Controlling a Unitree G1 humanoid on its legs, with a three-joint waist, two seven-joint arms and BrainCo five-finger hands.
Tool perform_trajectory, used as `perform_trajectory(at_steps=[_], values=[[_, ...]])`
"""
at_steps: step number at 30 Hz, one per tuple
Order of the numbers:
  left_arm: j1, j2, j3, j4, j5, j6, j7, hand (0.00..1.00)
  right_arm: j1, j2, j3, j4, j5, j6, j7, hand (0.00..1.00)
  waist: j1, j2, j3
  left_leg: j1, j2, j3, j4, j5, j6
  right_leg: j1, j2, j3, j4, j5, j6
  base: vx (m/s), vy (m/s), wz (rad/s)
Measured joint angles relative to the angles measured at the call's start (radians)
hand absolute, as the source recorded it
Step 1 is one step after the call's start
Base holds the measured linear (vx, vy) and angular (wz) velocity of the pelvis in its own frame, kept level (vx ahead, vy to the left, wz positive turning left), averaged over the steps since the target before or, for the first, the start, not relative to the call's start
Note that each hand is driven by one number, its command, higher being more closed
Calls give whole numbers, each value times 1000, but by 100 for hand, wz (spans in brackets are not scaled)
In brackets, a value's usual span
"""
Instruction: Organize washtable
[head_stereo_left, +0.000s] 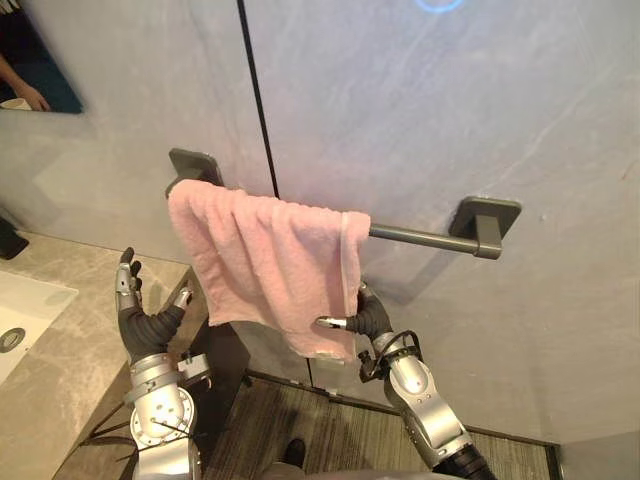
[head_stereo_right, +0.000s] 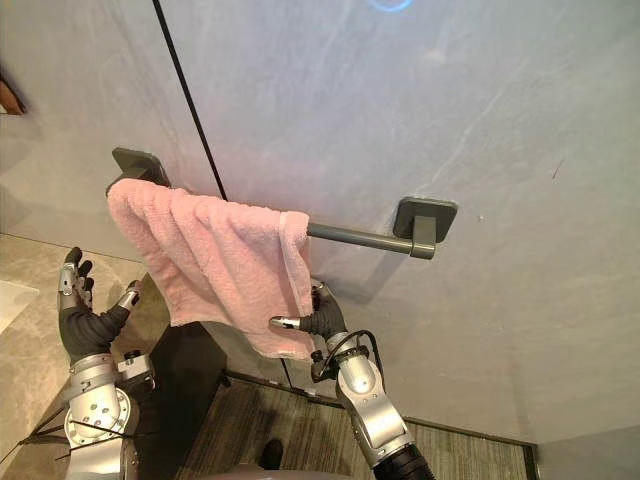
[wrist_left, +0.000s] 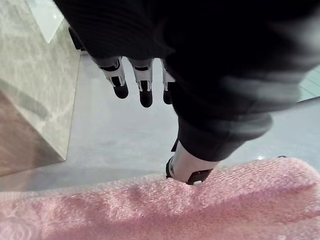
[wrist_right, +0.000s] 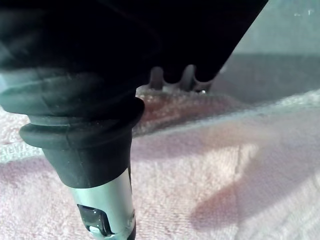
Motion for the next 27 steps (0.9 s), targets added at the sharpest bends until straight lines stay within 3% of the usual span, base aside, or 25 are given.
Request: perform_trajectory(at_steps=[2,3,15,23,24,27], values=[[-15,9,5,29,-21,0,0,0,0,0,6,0,8,0,0,0,-1,0,0,0,2,10,0,0,0,1,2,8,-13,10,0,3,7,-14],[-42,25,5,67,-37,0,0,100,0,0,11,0,12,0,-1,0,-3,0,0,-2,2,11,0,0,0,-1,3,10,-15,11,0,-9,5,-7],[-109,82,22,164,-309,-21,-6,100,-45,2,83,-2,86,-20,-4,0,-8,-1,-1,-17,6,27,-6,0,0,-28,7,32,-27,26,-1,-16,2,-6],[-107,104,10,164,-388,-42,-51,100,-46,2,85,-2,87,-20,-5,0,-29,-1,-1,-15,7,35,-6,2,0,-28,7,38,-28,32,-2,-6,0,-2],[-107,104,10,164,-388,-44,-58,100,-46,1,84,-2,87,-20,-5,100,-29,-1,-1,-14,7,38,-6,2,0,-28,8,41,-29,34,-2,-21,2,-7],[-106,104,10,164,-388,-44,-60,100,-45,1,79,-4,87,-20,-5,100,-31,1,-3,-14,8,39,-6,4,1,-29,8,43,-30,37,-1,-7,0,-2]])
